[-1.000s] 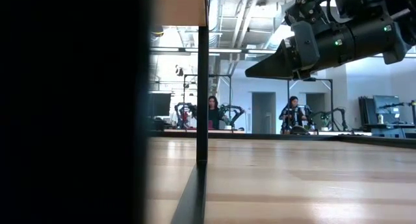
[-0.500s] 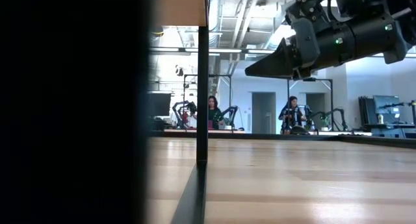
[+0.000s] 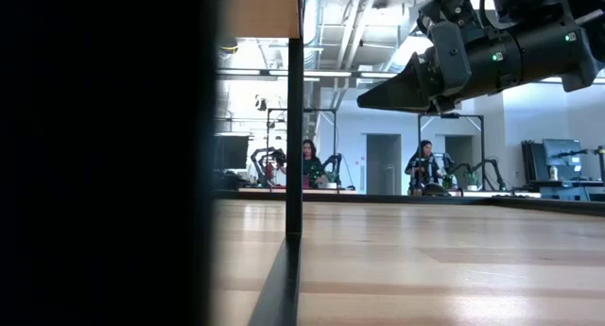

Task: Pick and place cans onto a shelf
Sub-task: Put the canned tomatoes on the shelf

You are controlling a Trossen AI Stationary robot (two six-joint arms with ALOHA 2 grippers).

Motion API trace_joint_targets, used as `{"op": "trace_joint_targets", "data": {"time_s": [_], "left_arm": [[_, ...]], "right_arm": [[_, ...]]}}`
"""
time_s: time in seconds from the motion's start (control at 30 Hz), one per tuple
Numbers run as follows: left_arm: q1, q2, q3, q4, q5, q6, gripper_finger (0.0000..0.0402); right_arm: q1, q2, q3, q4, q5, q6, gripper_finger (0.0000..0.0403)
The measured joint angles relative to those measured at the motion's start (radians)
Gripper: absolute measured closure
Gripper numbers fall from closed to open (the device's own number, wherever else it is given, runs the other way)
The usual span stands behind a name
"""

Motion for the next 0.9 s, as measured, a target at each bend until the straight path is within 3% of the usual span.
{"op": "trace_joint_targets", "data": {"time_s": [0.23, 0.53, 0.9], "left_arm": [[0.066, -0.026, -0.001, 0.011, 0.064, 0.129, 0.0401], [0.116, -0.044, 0.000, 0.040, 0.256, 0.176, 0.0401], [0.116, -0.045, -0.058, 0.066, 0.264, 0.184, 0.0401]], "right_arm": [[0.000, 0.000, 0.000, 0.000, 0.000, -0.003, 0.0394], [0.000, 0.000, 0.001, 0.000, 0.000, -0.003, 0.0394], [0.000, 0.000, 0.001, 0.000, 0.000, -0.003, 0.0394]]}}
